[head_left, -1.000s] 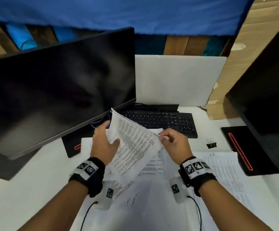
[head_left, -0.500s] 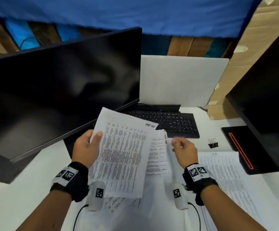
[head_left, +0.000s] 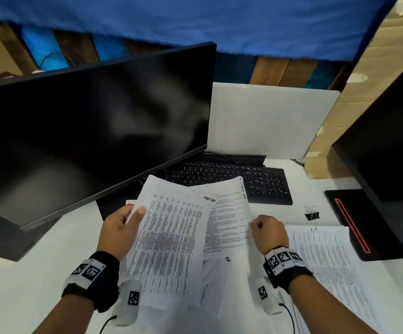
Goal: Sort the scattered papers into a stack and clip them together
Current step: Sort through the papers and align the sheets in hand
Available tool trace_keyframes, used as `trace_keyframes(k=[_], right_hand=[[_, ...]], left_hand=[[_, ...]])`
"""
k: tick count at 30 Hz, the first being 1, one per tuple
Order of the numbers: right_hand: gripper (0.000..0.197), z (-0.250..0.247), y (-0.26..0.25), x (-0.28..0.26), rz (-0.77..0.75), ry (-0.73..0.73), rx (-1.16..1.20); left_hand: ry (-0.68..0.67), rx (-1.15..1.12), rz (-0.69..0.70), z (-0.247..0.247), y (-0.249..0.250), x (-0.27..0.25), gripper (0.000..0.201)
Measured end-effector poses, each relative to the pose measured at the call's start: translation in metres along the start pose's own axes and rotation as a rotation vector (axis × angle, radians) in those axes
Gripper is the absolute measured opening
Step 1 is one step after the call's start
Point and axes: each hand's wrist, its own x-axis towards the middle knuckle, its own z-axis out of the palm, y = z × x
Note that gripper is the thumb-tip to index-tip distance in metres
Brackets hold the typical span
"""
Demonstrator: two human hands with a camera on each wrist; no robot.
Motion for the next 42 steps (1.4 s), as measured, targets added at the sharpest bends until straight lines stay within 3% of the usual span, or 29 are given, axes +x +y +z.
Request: trace_keyframes(k=[7,11,14,17,21,23,26,27,29,33,35,38,42], right_hand=[[0.019,-0.013,-0.001,-0.001,-0.080,0.104,-0.108],[0.013,-0.044,-0.026,-0.004,-0.301,0.143,0.187],[0.015,-0.079,-0.061,-0.008,-0.492,0.068,0.388],[0.017,-0.109,-0.093,-0.018,-0.582,-0.085,0.551],[0.014,-0.129,-0.123,-0.028,-0.621,-0.198,0.801],[0.018,-0.130,-0.126,-0.030,-0.608,-0.116,0.934],[0.065,-0.122,-0.120,-0.036,-0.604,-0.108,1.028],[0.069,-0.115,-0.119,-0.038,-0.597,-0.119,1.045],[0.053,-0.101,-0.120,-0.040,-0.571,-0.096,1.037],[0.040,-0.080,-0.129,-0.044,-0.426,0.114,1.033],[0.037,-0.072,-0.132,-0.048,-0.405,0.157,1.055],[0.030,-0.048,-0.126,-0.057,-0.329,0.104,1.018],[0.036,-0.013,-0.115,-0.066,-0.211,-0.006,0.941]], left_hand=[[-0.069,0.040,0.027,-0.002,0.003,0.004,0.018],[-0.196,0.000,0.066,-0.002,0.020,0.005,0.018],[-0.246,0.045,0.190,-0.002,0.035,0.015,0.025],[-0.203,0.059,0.278,0.001,0.057,0.027,0.037],[-0.116,-0.024,0.268,0.009,0.085,0.034,0.014],[0.004,-0.073,0.252,0.012,0.093,0.035,0.020],[0.153,-0.193,0.244,0.016,0.098,0.035,0.017],[0.187,-0.220,0.242,0.017,0.098,0.034,0.013],[0.220,-0.276,0.248,0.020,0.100,0.031,0.008],[0.201,-0.348,0.227,0.025,0.092,0.019,0.042],[0.173,-0.318,0.177,0.028,0.085,0.009,0.033],[0.155,-0.310,0.059,0.030,0.064,-0.010,0.018],[0.174,-0.357,-0.038,0.035,0.040,-0.028,0.021]])
